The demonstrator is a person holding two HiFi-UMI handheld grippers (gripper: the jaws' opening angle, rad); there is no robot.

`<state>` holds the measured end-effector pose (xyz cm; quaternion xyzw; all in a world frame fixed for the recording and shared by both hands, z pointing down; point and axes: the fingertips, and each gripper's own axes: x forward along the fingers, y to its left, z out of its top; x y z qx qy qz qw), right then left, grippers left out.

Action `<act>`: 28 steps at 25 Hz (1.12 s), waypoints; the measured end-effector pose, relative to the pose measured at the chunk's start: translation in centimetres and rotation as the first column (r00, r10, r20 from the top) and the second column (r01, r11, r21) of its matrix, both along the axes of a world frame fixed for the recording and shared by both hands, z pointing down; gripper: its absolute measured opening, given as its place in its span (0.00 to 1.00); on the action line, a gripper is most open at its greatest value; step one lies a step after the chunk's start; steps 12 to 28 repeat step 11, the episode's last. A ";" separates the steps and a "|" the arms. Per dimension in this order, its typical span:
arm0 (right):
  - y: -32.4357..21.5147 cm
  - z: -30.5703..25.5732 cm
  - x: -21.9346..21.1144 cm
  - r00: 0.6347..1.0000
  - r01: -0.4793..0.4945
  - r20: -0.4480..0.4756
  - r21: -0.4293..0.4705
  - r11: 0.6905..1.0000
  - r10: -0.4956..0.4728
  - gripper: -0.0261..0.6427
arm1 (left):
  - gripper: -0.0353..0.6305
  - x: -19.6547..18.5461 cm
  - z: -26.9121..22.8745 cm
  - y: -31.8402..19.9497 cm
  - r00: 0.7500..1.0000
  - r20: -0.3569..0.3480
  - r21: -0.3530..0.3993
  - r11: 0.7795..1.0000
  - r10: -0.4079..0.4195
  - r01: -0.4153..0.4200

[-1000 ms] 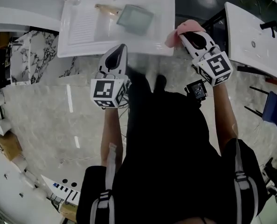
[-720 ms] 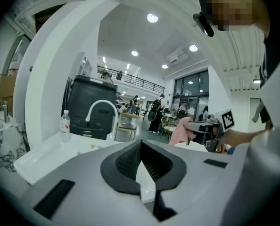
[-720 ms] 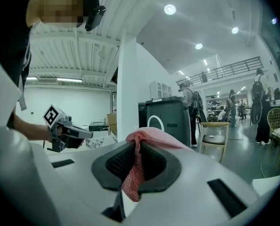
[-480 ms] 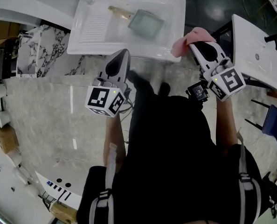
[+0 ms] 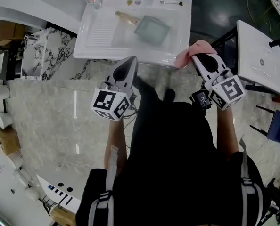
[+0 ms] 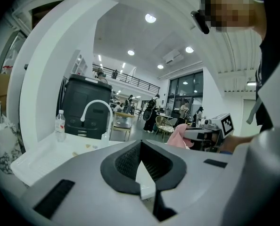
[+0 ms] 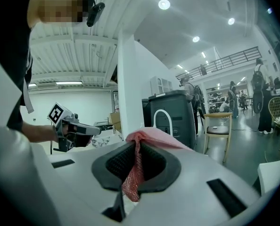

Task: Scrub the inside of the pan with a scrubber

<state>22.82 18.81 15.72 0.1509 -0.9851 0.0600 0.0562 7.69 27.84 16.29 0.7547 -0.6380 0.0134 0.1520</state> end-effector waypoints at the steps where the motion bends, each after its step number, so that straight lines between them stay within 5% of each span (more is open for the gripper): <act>1: 0.1 0.0 0.0 1.000 0.000 -0.001 0.000 1.000 0.000 0.09 | 0.10 0.1 0.0 0.1 1.000 0.003 -0.004 1.000 0.005 -0.004; 28: 1.2 0.3 -0.4 1.000 0.026 -0.011 0.003 1.000 -0.026 0.10 | 0.10 0.6 -0.1 0.7 1.000 -0.023 0.002 1.000 0.005 -0.005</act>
